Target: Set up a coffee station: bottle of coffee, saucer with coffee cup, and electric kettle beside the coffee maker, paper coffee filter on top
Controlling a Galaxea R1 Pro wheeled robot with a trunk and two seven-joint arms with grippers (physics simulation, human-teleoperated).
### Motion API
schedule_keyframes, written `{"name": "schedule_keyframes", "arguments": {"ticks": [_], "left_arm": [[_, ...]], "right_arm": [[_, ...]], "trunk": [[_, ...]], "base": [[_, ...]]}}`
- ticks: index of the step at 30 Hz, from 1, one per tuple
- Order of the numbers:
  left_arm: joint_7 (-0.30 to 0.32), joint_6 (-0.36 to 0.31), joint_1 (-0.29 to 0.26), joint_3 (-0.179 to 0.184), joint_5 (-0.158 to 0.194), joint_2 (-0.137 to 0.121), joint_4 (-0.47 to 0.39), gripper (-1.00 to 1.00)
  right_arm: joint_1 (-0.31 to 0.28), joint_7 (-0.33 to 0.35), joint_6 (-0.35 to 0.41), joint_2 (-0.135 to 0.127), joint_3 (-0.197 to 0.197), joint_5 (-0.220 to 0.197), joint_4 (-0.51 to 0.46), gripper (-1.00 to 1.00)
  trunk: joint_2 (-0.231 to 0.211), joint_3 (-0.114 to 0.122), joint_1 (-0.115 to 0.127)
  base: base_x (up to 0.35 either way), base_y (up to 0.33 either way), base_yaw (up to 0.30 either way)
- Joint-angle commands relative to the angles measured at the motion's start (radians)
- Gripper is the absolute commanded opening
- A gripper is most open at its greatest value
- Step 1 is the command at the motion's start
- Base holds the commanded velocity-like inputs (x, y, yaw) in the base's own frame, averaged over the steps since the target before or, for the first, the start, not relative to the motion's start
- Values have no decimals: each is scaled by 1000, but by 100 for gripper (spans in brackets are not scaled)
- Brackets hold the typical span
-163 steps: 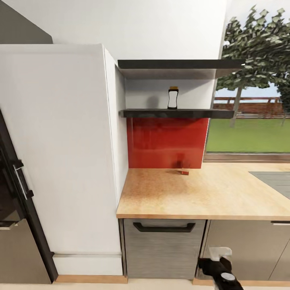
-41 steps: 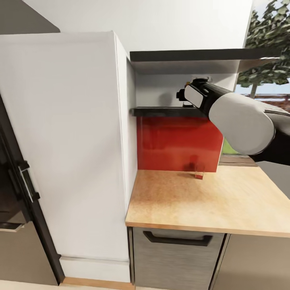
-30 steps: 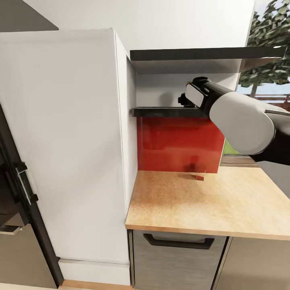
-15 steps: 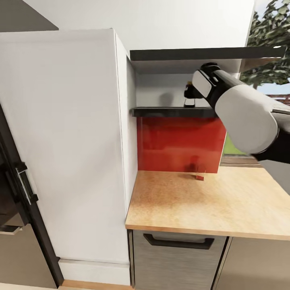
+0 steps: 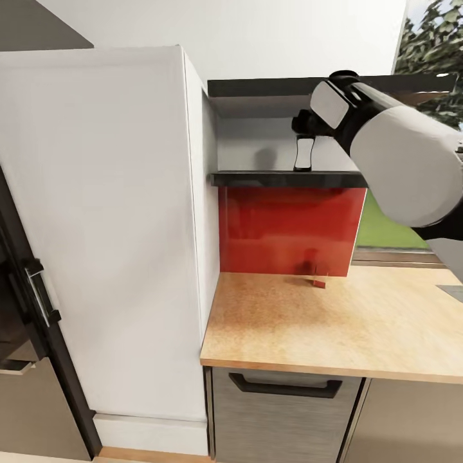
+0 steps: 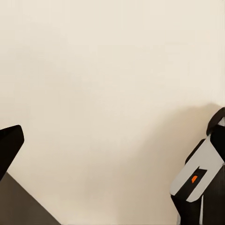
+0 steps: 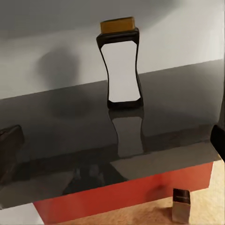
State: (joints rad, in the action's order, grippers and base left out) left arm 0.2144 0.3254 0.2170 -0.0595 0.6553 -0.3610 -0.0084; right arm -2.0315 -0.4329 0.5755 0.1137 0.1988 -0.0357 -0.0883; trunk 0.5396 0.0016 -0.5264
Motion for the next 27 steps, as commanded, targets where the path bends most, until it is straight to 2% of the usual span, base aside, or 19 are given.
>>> {"name": "schedule_keyframes", "arguments": {"ticks": [1,4,7,11,20,21,23,24,27], "left_arm": [[7,0,1,-6,3,1,-1,100],[6,0,1,-5,3,3,-1,100],[5,0,1,-4,2,3,-1,100],[4,0,1,-4,3,4,-1,100],[3,0,1,-3,2,5,-1,100],[3,0,1,-3,2,6,-1,100],[3,0,1,-3,1,7,-1,100],[3,0,1,-3,1,8,-1,100],[3,0,1,-3,1,9,-1,100]], "right_arm": [[0,-6,-23,1,4,-4,9,100],[0,-6,-152,1,4,-4,77,100],[1,-6,-219,3,3,-1,109,100],[3,-6,-247,3,2,4,119,100],[13,6,-252,4,0,12,122,100],[14,11,-251,4,-1,22,122,100],[14,33,-245,5,-4,85,122,100],[14,49,-243,6,-5,168,122,100],[14,58,-241,7,-5,228,123,100]], "trunk": [[0,0,0],[0,0,0],[0,0,0],[0,0,0],[0,0,0],[0,0,0],[0,0,0],[0,0,0],[0,0,0]], "base": [[0,0,0],[0,0,0],[0,0,0],[0,0,0],[0,0,0],[0,0,0],[0,0,0],[0,0,0],[0,0,0]]}}
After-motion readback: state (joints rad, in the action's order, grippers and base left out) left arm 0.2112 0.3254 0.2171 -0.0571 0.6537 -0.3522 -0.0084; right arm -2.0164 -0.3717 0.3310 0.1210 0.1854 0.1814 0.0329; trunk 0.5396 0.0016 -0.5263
